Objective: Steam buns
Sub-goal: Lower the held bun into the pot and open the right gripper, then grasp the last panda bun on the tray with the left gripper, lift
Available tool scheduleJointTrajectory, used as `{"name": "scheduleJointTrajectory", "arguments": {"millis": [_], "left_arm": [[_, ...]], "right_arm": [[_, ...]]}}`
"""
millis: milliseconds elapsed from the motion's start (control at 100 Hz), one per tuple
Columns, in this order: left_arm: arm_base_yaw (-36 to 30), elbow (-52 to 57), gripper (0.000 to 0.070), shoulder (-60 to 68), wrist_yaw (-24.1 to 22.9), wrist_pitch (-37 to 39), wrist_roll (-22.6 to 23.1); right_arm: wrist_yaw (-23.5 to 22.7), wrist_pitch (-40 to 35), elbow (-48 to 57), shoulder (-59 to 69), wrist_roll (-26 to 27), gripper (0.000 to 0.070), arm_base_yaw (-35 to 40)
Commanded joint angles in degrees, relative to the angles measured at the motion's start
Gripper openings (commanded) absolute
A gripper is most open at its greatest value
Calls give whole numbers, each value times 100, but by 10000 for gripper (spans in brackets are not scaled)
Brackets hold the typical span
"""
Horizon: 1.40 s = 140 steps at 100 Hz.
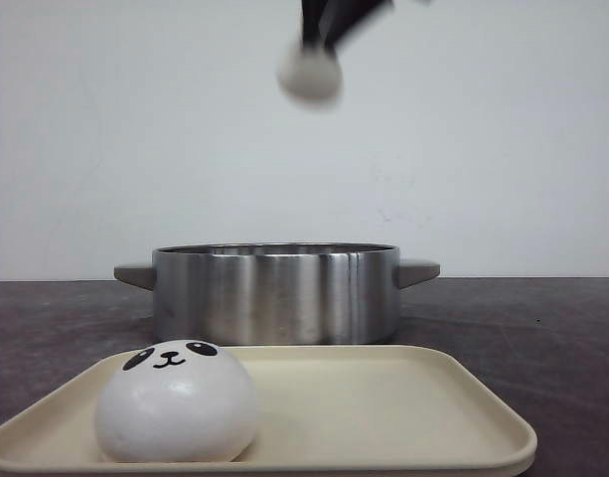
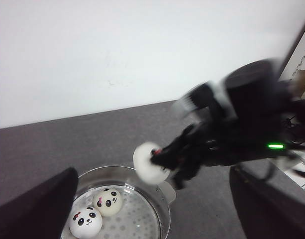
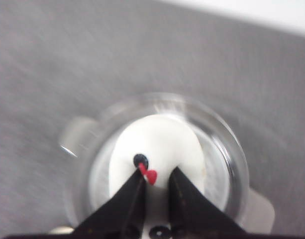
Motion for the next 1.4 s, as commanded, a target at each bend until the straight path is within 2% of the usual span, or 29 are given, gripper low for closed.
{"name": "scheduleJointTrajectory", "arguments": {"millis": [0, 270, 360, 400, 480, 520, 620, 830, 870, 900, 930, 980, 990, 1090, 1230, 1390], "left_arm": [[-46, 114, 590, 35, -9, 15, 37], [-46, 114, 590, 35, -11, -245, 37], [-46, 114, 590, 35, -11, -363, 37], [-46, 114, 590, 35, -11, -422, 37], [-46, 114, 590, 35, -11, -520, 39], [-46, 114, 590, 35, -11, -546, 39], [-46, 114, 590, 35, -11, -568, 42], [-46, 87, 590, 105, -11, -706, 37], [-46, 57, 590, 129, -11, -774, 33], [-46, 13, 590, 144, -9, -813, 26], [-46, -48, 590, 151, -2, -841, 22], [-46, -190, 590, 151, 11, -870, 20], [-46, -225, 590, 151, 11, -870, 17], [-48, -667, 590, 149, 127, -787, -101], [-48, -1613, 590, 155, 520, -560, -428], [-50, -2835, 591, 186, 1117, -278, -688]], "right_arm": [[-190, -90, 55, 393, -70, 11, -28], [-273, -345, 55, 1373, -72, 12, -157], [-437, -354, 55, 1576, -70, 25, -157], [-527, -374, 55, 1639, -66, 81, -157], [-533, -413, 55, 1753, -46, 280, -162], [-522, -431, 55, 1790, -46, 354, -162], [-496, -450, 55, 1799, -44, 434, -164], [-498, -501, 210, 1751, -24, 431, -225], [-503, -625, 339, 1720, -26, 411, -245], [-501, -743, 466, 1703, -33, 357, -249], [-501, -892, 610, 1674, -52, 266, -251], [-501, -1137, 874, 1600, -85, 65, -251], [-503, -1213, 957, 1569, -103, 1, -251], [-492, -1534, 1412, 1257, -225, 12, -166], [-450, -1523, 1794, 485, -223, 12, 173], [236, -1303, 1899, -533, -225, 12, 732]]}}
